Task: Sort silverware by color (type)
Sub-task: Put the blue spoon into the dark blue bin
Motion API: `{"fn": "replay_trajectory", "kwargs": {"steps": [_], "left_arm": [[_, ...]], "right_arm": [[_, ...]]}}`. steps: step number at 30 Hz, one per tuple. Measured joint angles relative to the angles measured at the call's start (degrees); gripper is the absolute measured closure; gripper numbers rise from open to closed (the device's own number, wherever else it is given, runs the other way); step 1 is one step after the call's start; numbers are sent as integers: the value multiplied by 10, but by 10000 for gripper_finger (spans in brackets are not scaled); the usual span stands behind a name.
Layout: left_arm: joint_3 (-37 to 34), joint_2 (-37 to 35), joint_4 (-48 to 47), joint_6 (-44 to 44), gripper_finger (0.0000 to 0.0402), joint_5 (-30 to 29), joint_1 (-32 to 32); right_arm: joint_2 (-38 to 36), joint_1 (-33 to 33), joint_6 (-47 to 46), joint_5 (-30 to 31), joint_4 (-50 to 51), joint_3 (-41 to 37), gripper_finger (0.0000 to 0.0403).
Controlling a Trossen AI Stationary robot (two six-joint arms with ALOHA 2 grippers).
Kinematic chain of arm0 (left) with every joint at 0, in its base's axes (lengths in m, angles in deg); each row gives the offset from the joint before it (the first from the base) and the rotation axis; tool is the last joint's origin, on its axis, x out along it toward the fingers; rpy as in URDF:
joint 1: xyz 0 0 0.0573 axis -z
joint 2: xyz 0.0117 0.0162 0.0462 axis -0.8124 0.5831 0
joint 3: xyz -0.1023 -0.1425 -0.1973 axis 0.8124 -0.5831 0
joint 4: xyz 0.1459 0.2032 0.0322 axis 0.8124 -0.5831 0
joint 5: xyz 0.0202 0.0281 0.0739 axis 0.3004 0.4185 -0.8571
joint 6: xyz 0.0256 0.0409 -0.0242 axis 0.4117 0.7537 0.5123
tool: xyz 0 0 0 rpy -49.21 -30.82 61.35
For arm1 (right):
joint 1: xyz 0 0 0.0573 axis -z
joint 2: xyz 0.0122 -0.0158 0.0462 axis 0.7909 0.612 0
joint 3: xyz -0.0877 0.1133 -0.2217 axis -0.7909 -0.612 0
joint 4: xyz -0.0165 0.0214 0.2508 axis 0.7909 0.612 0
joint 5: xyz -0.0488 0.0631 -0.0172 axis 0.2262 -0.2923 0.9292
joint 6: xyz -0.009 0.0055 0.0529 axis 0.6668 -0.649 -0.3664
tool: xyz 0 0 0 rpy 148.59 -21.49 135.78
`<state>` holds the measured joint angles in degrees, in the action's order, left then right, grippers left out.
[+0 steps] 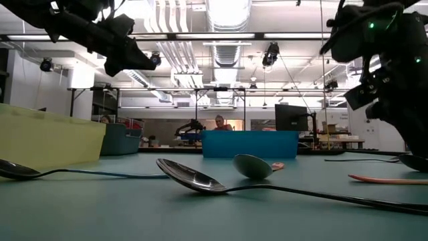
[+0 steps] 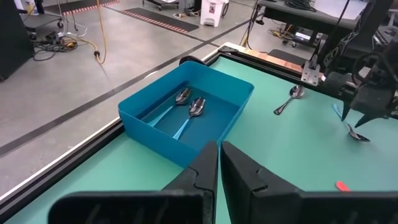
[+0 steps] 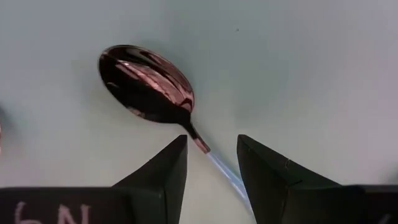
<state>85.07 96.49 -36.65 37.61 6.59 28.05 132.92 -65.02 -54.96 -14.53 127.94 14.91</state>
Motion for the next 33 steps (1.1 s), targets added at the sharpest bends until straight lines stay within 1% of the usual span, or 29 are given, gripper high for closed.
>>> {"fn": "replay_trajectory", "kwargs": {"steps": [7,13,16,25,31,33], "left_arm": [[0,0,1,0,400,0,0],[0,0,1,0,400,0,0],[0,0,1,0,400,0,0],[0,0,1,0,400,0,0],[0,0,1,0,400,0,0],[0,0,1,0,400,0,0]], "right_arm": [[49,0,17,-5,-7,1,275],[64,0,20,1,-12,3,278],[63,0,19,5,-14,2,296],[63,0,16,8,-26,2,386],[54,0,15,8,-23,6,392],[42,0,9,17,-40,9,392]]}}
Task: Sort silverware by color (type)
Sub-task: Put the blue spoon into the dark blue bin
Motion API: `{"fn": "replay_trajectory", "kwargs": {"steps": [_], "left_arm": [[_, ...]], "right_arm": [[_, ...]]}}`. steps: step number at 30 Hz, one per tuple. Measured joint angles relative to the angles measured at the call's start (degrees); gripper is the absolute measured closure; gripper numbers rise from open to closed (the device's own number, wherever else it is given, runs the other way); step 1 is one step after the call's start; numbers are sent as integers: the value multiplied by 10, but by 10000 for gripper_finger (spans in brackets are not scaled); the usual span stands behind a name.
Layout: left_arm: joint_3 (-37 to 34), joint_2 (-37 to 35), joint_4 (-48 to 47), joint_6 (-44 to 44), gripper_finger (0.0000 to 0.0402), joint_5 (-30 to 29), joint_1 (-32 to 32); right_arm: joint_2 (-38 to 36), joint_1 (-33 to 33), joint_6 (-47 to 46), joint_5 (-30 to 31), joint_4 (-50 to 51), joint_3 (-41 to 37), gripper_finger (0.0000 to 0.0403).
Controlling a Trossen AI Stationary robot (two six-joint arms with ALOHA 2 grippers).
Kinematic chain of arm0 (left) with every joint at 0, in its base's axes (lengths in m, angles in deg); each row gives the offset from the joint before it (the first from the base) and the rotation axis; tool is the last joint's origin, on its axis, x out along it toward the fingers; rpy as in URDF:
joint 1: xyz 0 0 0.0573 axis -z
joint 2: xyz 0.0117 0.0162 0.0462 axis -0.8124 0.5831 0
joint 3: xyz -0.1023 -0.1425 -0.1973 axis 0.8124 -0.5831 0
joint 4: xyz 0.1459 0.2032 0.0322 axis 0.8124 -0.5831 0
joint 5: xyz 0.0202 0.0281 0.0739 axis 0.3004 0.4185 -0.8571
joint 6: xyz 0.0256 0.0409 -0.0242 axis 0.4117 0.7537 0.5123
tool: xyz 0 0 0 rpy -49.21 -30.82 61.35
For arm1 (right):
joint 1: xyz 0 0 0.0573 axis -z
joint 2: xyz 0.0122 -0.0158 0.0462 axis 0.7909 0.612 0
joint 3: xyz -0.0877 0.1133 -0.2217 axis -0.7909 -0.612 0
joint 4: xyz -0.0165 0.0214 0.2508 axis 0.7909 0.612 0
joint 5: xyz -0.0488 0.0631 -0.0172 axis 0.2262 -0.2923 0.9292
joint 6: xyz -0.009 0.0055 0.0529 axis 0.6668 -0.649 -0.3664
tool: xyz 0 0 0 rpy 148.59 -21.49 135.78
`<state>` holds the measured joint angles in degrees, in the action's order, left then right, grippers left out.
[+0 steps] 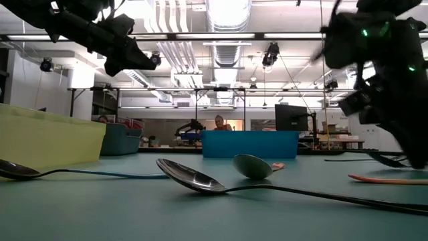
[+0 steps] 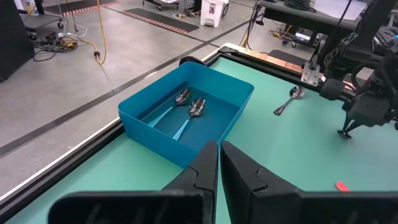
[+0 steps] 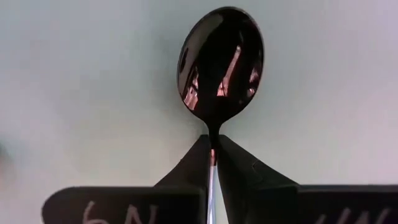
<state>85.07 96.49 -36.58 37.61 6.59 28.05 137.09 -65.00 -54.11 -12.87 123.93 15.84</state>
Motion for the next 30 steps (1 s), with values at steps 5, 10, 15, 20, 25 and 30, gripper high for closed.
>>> {"fn": "replay_trajectory", "kwargs": {"steps": [5,10,15,20,25,30], "left_arm": [[0,0,3,0,400,0,0],[0,4,59,9,400,0,12],[0,29,137,36,400,0,51],[0,68,205,60,400,1,95],[0,114,265,74,399,1,123],[0,154,318,76,398,1,135]], "right_arm": [[-55,0,-18,49,-14,10,393],[-115,8,-34,152,-106,16,393],[-151,20,21,257,-266,16,393],[-148,38,131,301,-449,16,394],[-114,60,207,301,-607,16,394],[-66,89,236,301,-737,16,394]]}}
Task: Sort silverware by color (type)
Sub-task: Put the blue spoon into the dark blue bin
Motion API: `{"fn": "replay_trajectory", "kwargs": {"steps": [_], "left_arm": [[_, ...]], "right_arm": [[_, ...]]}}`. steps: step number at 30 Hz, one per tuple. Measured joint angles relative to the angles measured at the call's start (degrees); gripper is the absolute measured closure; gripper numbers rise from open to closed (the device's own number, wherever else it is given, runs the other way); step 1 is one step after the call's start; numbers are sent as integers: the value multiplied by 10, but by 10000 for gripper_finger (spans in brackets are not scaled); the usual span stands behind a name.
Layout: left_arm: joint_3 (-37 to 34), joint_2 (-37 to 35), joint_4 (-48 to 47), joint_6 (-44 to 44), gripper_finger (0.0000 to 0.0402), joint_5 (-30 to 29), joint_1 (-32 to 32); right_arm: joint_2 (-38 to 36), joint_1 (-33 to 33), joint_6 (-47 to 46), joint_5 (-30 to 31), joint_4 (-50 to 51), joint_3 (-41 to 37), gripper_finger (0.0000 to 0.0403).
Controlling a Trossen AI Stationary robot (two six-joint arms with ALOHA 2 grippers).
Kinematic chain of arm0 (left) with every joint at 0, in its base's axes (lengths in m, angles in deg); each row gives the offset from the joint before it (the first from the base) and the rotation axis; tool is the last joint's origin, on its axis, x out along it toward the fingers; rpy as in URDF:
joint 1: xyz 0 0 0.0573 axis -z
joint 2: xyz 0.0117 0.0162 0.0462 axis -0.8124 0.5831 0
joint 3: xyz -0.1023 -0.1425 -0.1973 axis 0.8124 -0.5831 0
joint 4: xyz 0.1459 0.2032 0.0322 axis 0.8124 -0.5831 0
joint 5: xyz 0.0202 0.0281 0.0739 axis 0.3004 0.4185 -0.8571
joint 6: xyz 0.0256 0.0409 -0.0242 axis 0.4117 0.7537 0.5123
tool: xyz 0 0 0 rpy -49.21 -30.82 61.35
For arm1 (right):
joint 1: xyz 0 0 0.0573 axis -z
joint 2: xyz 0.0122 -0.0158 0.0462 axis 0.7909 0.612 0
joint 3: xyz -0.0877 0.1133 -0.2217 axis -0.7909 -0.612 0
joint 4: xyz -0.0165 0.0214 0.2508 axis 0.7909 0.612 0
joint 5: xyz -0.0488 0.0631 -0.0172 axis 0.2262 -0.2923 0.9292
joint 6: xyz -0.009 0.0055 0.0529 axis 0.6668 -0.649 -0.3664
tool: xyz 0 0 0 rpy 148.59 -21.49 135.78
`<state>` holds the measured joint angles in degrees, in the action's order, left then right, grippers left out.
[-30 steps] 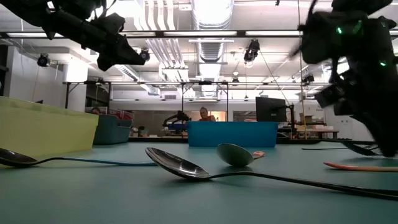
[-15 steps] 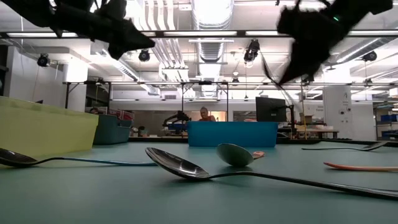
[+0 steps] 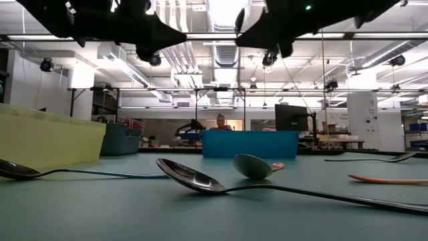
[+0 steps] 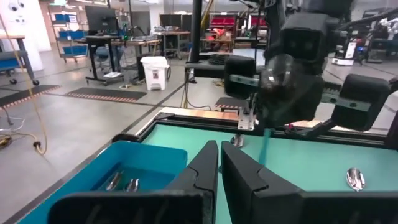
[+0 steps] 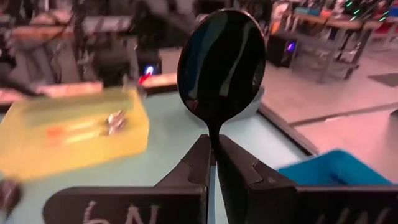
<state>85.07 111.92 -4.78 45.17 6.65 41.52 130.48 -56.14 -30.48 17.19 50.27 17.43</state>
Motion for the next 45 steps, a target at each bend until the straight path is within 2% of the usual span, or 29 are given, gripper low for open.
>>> {"fn": "replay_trajectory", "kwargs": {"steps": [6,12,21,25,35,45], "left_arm": [[0,42,33,0,384,0,9],[0,77,57,0,343,1,16],[0,132,119,-3,250,-1,15],[0,165,169,-3,224,-1,15],[1,254,280,-22,217,-11,15],[48,317,282,-23,227,-16,17]], "right_arm": [[67,29,1,0,-139,0,394],[118,50,-9,0,-239,0,394],[134,57,-20,10,-274,0,394],[134,57,-34,10,-283,0,394],[134,57,-42,10,-309,1,394],[134,57,-44,10,-321,1,394]]}}
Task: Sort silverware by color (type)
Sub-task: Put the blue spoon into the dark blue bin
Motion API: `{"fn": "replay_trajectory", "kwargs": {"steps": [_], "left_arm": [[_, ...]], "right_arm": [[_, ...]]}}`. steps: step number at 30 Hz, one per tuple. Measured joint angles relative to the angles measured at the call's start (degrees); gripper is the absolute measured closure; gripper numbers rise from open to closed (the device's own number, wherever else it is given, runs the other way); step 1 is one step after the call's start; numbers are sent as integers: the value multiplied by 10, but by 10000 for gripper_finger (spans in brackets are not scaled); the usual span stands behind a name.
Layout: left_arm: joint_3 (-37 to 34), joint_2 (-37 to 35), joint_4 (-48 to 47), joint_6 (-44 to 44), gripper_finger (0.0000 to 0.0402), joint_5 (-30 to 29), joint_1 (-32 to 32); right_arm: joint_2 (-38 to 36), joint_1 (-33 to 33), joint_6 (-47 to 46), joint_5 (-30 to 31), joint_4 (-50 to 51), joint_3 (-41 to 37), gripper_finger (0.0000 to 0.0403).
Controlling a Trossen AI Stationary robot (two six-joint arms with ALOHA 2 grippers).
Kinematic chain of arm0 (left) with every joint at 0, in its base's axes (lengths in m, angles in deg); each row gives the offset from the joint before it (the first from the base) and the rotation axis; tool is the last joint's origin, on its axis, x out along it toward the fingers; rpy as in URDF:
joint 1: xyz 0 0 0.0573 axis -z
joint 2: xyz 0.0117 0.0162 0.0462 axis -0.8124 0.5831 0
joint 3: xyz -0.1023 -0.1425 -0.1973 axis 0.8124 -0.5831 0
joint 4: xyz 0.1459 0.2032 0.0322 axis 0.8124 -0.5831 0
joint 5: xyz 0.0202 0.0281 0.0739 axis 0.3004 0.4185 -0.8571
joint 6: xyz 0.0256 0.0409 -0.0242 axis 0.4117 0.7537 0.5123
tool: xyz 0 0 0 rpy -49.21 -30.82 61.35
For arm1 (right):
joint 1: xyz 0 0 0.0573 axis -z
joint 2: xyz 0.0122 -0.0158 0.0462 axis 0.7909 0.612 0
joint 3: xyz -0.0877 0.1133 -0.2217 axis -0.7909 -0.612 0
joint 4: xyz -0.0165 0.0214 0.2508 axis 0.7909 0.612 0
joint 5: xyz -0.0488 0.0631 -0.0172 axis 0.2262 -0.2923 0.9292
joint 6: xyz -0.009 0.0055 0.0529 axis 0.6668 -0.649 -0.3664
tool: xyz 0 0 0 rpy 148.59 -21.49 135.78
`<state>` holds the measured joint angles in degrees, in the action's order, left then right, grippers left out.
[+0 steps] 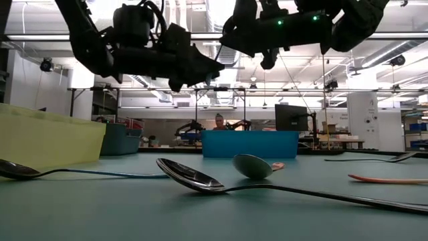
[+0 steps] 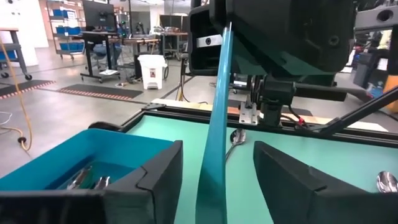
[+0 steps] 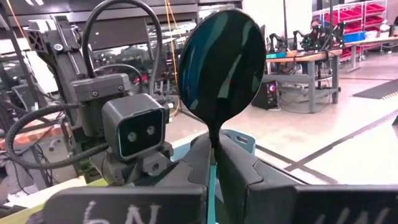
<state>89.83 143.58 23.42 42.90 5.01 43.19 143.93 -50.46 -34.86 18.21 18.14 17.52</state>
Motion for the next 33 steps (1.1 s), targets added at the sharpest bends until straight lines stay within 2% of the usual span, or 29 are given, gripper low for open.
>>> {"fn": "replay_trajectory", "kwargs": {"steps": [4,15,28,33], "left_arm": [[5,3,-3,1,262,0,0],[5,3,-5,-14,393,-9,0],[5,2,-19,-78,401,4,0],[5,-4,-20,-86,400,5,0]], "right_arm": [[0,0,0,0,0,0,393],[0,0,3,14,2,0,391],[0,0,7,14,16,0,389],[0,0,1,16,16,0,355]]}}
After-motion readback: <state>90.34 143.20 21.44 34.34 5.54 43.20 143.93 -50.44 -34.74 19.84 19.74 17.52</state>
